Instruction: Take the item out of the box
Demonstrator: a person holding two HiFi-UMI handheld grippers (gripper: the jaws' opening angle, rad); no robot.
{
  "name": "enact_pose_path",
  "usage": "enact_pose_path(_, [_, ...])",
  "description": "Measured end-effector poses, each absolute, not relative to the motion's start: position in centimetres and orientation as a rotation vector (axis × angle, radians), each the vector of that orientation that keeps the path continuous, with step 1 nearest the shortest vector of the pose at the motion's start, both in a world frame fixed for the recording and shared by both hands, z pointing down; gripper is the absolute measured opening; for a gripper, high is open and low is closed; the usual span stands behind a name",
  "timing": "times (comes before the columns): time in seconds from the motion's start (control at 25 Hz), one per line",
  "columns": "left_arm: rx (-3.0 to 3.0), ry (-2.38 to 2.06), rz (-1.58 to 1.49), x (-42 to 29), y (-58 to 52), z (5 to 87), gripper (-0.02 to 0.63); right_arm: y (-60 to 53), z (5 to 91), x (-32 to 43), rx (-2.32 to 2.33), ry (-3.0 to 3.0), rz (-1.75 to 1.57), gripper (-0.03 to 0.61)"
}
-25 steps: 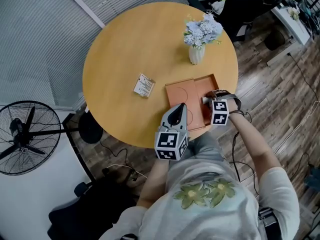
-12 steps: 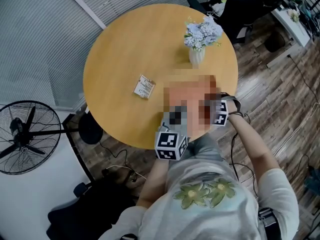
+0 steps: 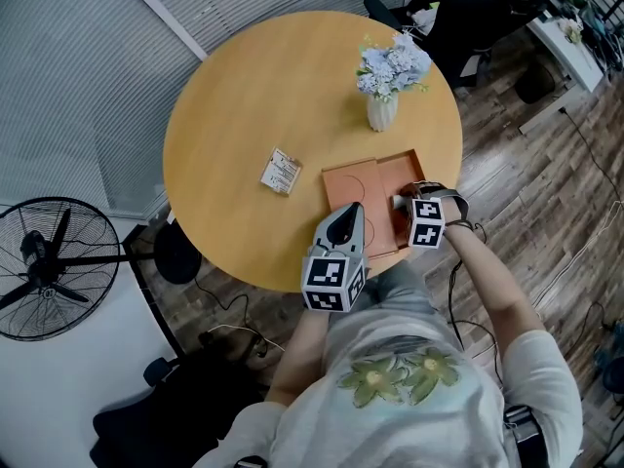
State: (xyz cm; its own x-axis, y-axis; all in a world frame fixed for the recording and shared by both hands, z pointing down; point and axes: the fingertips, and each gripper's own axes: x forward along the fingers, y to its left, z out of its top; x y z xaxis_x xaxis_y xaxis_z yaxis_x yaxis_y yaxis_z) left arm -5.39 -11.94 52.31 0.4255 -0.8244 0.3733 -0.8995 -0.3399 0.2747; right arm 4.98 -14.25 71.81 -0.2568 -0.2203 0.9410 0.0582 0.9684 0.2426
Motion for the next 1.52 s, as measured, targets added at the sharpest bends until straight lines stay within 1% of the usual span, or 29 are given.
enact_pose_path(1.52, [2.291,-1.468,0.218,-5.5,-12.1,50.4,0.002,-14.0,65.1,3.9,0.300,-1.953,-0.280,0.144])
